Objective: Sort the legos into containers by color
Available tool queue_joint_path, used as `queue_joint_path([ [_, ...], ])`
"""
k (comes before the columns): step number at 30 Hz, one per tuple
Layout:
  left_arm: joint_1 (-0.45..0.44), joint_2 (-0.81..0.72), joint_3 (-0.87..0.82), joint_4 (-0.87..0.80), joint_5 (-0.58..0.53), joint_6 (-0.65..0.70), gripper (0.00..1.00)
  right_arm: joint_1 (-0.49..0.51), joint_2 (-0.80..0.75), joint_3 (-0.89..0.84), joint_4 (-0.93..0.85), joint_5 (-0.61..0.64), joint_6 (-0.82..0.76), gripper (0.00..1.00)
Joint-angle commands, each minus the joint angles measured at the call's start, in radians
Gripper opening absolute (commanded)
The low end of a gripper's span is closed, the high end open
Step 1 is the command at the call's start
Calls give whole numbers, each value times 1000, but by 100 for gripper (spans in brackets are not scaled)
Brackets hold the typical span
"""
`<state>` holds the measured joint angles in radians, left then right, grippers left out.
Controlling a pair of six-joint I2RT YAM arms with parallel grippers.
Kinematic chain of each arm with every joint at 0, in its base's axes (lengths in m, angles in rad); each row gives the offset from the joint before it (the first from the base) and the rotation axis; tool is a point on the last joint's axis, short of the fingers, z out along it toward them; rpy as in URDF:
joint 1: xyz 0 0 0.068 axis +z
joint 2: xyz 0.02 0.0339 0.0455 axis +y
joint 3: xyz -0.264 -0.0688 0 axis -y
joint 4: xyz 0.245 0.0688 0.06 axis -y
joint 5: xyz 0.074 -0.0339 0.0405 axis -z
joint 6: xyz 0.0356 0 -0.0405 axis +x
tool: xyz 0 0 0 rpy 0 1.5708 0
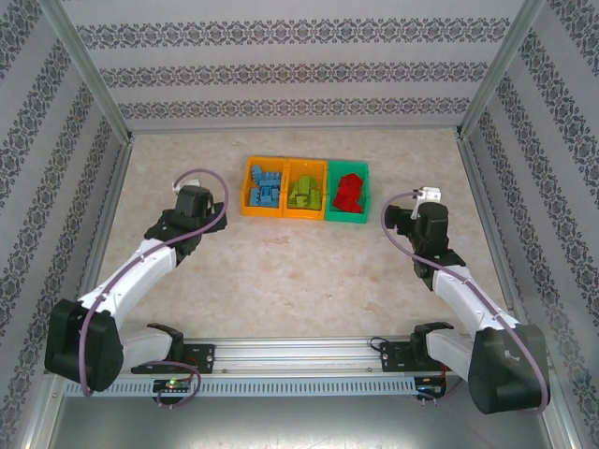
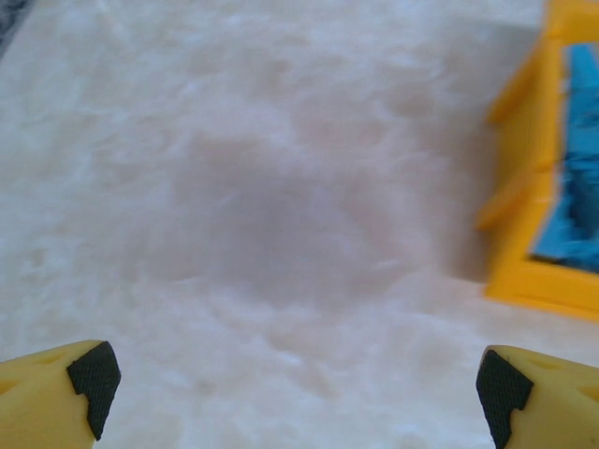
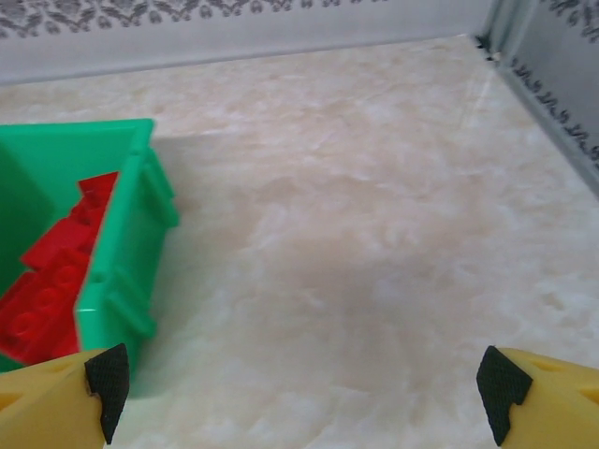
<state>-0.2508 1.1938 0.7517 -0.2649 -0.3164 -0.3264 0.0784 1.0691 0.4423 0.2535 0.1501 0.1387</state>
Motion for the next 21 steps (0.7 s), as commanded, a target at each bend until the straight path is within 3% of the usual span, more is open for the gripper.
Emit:
queue_joint_path([
  [1, 44, -40, -93, 185, -76, 123, 100, -12, 47, -72, 223, 6, -62, 98],
  [8, 126, 32, -232, 478, -144, 199, 99, -19, 189, -128, 467, 19, -52, 98],
  [12, 136, 112, -278, 619, -97, 222, 100, -19, 271, -68, 487, 22, -108, 98],
  [16, 144, 153, -302, 749, -45, 258, 100, -20, 459, -69, 701, -3, -120, 98],
  [17, 148, 162, -318, 809, -27, 271, 100, -31, 467, -85, 739, -17, -111, 98],
  [19, 164, 179, -328, 872, 16, 276, 100, -32, 426, -57, 613, -24, -112, 98],
  [21, 180, 206, -321, 914, 67, 282, 100, -38, 454, -72, 690, -40, -108, 98],
])
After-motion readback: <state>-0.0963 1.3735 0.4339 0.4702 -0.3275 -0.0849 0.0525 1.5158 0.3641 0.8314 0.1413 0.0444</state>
